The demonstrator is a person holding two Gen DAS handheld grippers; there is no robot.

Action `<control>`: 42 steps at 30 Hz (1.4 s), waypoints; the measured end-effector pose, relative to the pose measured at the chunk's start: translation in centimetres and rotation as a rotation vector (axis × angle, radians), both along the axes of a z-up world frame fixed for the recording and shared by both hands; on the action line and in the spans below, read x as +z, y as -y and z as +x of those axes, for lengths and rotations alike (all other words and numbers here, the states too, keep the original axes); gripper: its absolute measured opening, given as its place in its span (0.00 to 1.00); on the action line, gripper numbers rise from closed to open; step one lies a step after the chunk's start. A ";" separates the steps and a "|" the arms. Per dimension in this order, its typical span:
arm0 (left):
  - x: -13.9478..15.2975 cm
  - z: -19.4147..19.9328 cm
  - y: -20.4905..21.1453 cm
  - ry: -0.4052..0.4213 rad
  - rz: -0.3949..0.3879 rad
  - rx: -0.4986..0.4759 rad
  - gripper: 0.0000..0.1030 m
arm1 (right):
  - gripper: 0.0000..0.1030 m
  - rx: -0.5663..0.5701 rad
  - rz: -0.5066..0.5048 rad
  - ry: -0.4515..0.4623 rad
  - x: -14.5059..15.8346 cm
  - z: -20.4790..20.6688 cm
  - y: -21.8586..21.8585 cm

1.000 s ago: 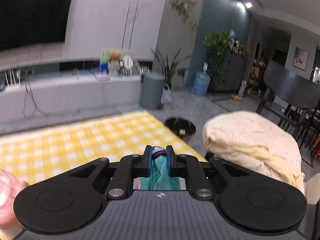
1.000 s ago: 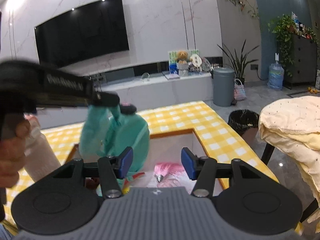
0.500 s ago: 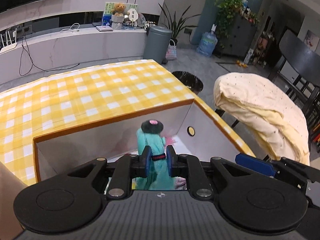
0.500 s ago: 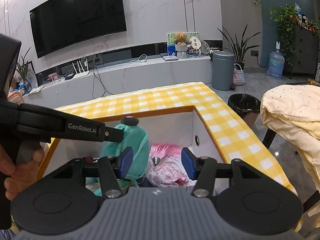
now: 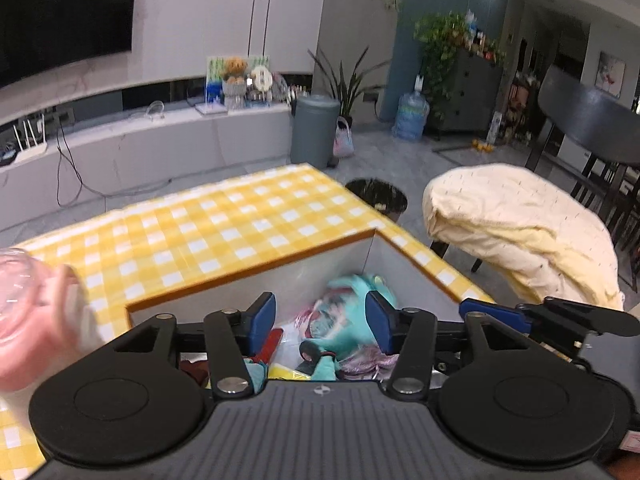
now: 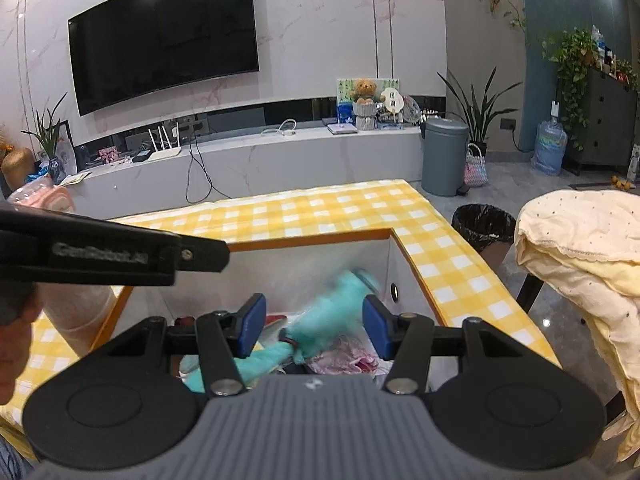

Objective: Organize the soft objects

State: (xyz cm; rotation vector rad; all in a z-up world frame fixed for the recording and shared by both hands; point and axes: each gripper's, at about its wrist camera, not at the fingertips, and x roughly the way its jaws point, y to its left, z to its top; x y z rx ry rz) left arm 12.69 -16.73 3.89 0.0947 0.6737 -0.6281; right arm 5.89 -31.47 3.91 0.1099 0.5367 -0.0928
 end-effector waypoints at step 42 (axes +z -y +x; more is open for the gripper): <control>-2.3 -10.3 -16.2 0.236 -0.038 0.504 1.00 | 0.87 0.086 0.002 0.171 -0.7 -7.1 -11.8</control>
